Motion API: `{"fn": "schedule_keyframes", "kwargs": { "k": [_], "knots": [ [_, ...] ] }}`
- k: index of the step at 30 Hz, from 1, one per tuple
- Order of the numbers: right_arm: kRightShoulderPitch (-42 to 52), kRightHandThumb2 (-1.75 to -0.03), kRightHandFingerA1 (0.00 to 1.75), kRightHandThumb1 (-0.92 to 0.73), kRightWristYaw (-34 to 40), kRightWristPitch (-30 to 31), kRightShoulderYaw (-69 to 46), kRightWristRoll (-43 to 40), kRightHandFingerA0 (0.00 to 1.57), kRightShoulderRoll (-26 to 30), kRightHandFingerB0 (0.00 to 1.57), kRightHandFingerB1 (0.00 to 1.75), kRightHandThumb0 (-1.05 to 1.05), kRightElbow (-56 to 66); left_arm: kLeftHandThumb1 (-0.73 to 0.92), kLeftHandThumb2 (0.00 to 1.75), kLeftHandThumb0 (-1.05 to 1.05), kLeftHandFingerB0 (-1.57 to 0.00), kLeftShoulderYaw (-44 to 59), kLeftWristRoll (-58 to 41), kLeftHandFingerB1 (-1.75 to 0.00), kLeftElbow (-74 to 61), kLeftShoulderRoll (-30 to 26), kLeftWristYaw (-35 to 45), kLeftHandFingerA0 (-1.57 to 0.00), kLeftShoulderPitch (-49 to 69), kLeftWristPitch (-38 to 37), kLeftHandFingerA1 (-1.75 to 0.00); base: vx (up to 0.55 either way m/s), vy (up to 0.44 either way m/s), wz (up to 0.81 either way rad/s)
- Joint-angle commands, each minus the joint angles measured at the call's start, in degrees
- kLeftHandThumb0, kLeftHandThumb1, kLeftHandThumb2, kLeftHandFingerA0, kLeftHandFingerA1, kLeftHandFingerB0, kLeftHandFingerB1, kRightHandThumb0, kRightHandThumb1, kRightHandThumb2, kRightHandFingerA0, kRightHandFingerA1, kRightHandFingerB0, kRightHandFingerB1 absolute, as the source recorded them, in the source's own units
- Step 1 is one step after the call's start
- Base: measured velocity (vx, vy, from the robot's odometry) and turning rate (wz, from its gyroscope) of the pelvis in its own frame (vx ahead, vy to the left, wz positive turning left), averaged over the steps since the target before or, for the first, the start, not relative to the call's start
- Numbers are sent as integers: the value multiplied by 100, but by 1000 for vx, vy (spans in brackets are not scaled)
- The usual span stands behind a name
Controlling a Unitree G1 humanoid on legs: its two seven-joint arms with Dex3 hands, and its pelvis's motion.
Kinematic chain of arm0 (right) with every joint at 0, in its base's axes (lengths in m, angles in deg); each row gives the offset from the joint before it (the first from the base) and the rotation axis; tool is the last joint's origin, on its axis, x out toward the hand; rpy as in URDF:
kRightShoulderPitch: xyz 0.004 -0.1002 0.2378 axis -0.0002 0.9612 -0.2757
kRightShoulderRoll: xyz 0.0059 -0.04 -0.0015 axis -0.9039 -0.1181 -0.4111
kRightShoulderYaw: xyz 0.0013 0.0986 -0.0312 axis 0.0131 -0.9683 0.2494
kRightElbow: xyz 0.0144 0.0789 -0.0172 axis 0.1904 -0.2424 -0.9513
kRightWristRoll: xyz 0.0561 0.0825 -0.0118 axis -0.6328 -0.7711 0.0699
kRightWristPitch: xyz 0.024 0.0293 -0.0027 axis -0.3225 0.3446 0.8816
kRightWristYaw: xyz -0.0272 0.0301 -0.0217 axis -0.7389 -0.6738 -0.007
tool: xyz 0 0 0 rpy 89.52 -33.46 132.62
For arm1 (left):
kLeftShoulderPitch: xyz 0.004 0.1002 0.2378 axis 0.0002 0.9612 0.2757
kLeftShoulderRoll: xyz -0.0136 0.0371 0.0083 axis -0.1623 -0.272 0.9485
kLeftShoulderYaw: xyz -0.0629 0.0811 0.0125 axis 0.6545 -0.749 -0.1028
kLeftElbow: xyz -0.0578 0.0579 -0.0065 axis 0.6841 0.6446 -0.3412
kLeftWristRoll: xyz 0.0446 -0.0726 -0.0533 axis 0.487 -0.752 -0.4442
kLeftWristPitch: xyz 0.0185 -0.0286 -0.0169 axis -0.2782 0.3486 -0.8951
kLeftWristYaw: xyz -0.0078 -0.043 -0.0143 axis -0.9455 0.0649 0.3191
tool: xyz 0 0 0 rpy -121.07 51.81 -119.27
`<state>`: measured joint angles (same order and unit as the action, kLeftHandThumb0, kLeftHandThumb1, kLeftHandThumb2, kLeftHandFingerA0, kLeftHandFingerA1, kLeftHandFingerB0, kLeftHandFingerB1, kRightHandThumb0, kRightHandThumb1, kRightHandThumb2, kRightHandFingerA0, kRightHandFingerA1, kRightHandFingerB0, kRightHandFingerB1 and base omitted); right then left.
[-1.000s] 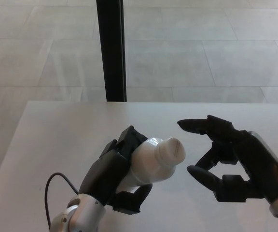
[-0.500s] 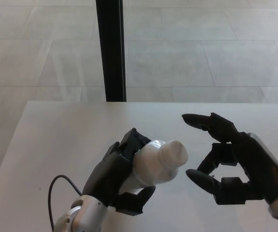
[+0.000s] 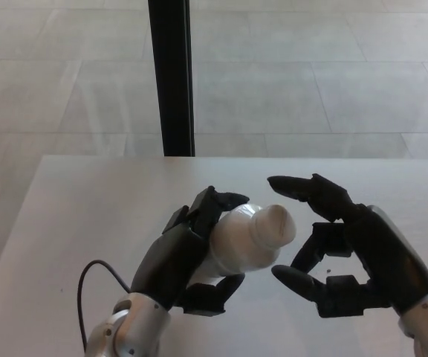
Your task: The robot uses its left hand to to lift the bottle kept on the middle of the desk and tilts it towards its right hand. It then uses its right hand to rotate its cap to open it and places the bottle and cap back on the desk
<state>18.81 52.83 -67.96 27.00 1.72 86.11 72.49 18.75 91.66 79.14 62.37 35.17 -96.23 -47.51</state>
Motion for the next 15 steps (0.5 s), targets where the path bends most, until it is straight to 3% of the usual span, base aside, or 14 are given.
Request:
{"fn": "schedule_keyframes", "kwargs": {
  "k": [1,2,3,4,5,7,8,9,10,11,12,13,15],
  "knots": [
    [-8,-83,111,-48,61,82,-27,126,86,-28,24,49,-62,-32,62,97,3,-76,52,3,-94,-135,17,23,-87,-18,112,-143,0,0,0],
    [2,-83,111,-48,62,65,-43,124,86,-32,24,49,-62,-52,62,97,3,-76,39,54,-94,-250,45,57,-87,-7,349,-143,0,0,0],
    [2,-84,113,-49,76,93,-46,160,86,-34,25,49,-63,-61,70,89,0,-76,-1,160,-98,-304,8,84,-84,-18,469,-162,0,0,0],
    [2,-84,113,-49,79,103,-49,180,86,-40,25,49,-63,-66,70,89,0,-76,-21,207,-98,-339,-8,98,-84,-19,535,-162,0,0,0],
    [6,-59,121,-62,92,93,-51,210,83,-41,32,38,-58,-72,71,92,-5,-83,-23,200,-140,-328,6,83,-86,-11,548,-175,0,0,0],
    [12,-59,121,-62,108,76,-54,259,83,-46,32,38,-58,-82,71,92,-5,-83,-26,191,-140,-313,28,60,-86,1,572,-175,0,0,0],
    [-11,-59,114,-62,127,105,-63,307,83,-44,34,38,-59,-61,59,116,1,-113,-32,161,-135,-436,47,154,-121,36,735,-145,0,0,0],
    [-9,-59,114,-62,127,101,-64,310,83,-51,34,38,-59,-65,59,116,1,-113,-34,164,-135,-448,43,159,-121,38,752,-145,0,0,0],
    [-9,-59,112,-62,128,99,-68,313,84,-62,35,38,-58,-67,58,117,3,-88,-38,165,-161,-478,44,169,-93,44,788,-175,0,0,0],
    [-8,-86,107,-51,126,125,-83,302,90,-82,31,50,-60,-47,58,118,3,-84,-43,169,-157,-541,72,187,-90,49,901,-175,0,0,0],
    [-6,-86,107,-51,121,137,-90,302,90,-91,31,50,-60,-38,58,118,3,-84,-47,170,-157,-565,83,193,-90,50,947,-175,0,0,0],
    [-2,-60,114,-63,124,122,-91,303,88,-103,39,39,-53,-43,57,121,4,-84,-46,155,-155,-562,74,194,-90,47,916,-175,0,0,0],
    [7,-60,114,-64,137,132,-86,319,88,-134,39,39,-53,-39,55,123,6,-85,-45,142,-156,-509,45,137,-92,44,732,-175,0,0,0]
  ]
}}
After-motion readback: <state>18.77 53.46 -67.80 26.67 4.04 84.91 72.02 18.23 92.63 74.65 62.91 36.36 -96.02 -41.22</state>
